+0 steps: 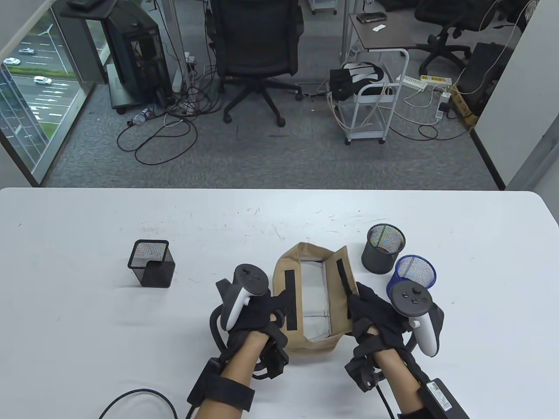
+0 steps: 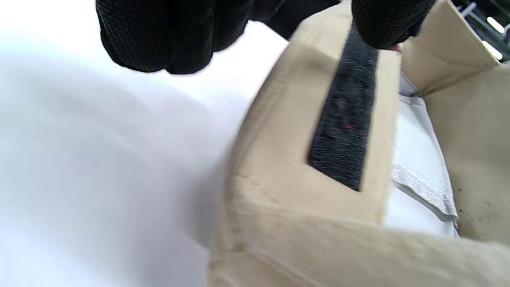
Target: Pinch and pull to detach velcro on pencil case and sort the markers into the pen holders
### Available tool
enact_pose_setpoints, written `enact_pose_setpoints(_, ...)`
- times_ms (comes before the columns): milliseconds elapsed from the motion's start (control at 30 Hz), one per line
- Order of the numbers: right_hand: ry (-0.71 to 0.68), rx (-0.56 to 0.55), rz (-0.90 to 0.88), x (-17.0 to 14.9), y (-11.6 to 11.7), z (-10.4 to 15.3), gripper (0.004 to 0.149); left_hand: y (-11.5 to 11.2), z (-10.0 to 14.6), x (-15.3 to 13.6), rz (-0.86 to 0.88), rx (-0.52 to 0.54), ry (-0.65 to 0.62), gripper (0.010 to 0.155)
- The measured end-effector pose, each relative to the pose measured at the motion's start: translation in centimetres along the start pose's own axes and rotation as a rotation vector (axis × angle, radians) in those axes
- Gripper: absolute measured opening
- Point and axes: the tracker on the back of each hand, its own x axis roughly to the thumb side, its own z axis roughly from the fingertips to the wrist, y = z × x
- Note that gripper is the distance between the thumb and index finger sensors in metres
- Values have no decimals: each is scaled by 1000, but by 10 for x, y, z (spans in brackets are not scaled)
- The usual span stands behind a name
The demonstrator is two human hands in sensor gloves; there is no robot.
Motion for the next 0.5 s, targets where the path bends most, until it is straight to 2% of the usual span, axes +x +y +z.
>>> enact_pose_setpoints(67,10,-1,-4,0,3,0,51,-9,-2,15,-37,-22,11,104)
enact_pose_setpoints(133,8,4,-17,0,8,0,51,-25,-9,27,-123,-90,60,116)
enact_pose_setpoints(200,5,9,-34,1,11,2,51,-33,-16,30,-186,-121,102,120)
enact_pose_setpoints(300,4,4,-21,0,9,2,51,-30,-17,25,-92,-117,66,100)
enact_pose_setpoints(400,9,10,-30,-5,0,-2,52,-10,-16,6,135,-128,-3,74)
enact_pose_setpoints(500,13,13,-20,-8,-14,-5,51,10,-18,-22,306,-161,16,66)
